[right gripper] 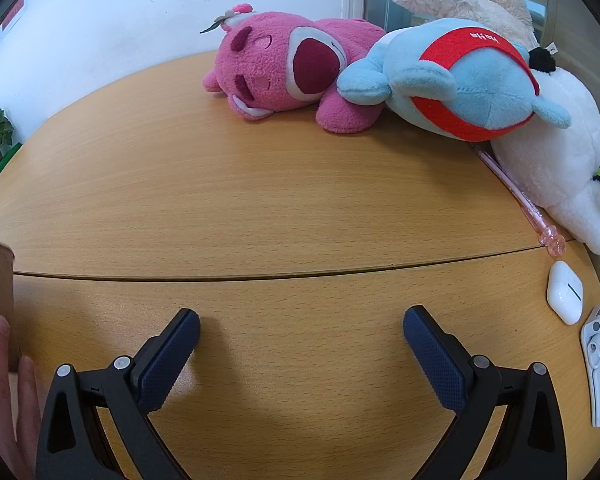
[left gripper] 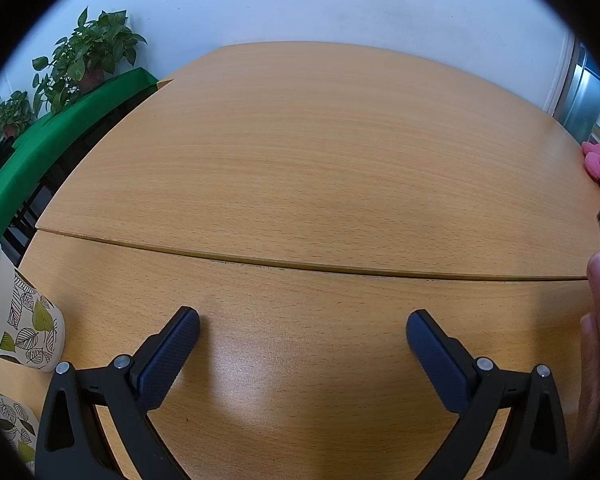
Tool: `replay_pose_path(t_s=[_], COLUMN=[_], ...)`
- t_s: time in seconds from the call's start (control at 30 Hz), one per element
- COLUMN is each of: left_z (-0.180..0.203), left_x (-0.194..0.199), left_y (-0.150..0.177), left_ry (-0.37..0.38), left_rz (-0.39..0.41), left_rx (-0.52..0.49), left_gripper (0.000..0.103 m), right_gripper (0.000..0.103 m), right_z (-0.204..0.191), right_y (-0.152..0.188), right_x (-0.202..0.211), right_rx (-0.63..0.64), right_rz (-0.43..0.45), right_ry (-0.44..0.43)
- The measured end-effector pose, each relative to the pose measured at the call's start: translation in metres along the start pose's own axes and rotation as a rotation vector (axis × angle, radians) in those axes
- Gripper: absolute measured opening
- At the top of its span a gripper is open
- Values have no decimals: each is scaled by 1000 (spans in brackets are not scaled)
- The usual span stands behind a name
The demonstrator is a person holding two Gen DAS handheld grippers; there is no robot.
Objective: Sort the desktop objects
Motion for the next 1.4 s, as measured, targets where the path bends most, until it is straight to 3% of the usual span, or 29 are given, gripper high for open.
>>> replay_pose_path(t_s=[1.4], left_z=[0], left_x=[-1], left_y=[0], left_ry=[1], left_rz=[0], left_rx=[1], left_gripper=[103], right_gripper=[103], right_z=[-1], right_y=[7], right_x=[10], right_rx=[5], right_rz=[3], right_ry=[-5])
Point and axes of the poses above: each gripper's, at about its wrist camera, not at the fingertips, and x roughly against the way its jaws point, z to its right, y to its underside, the point moved 10 cm from there along -x, roughly the way its jaws point, and after that the axes turned 2 degrees about x, right-handed, at the moved point
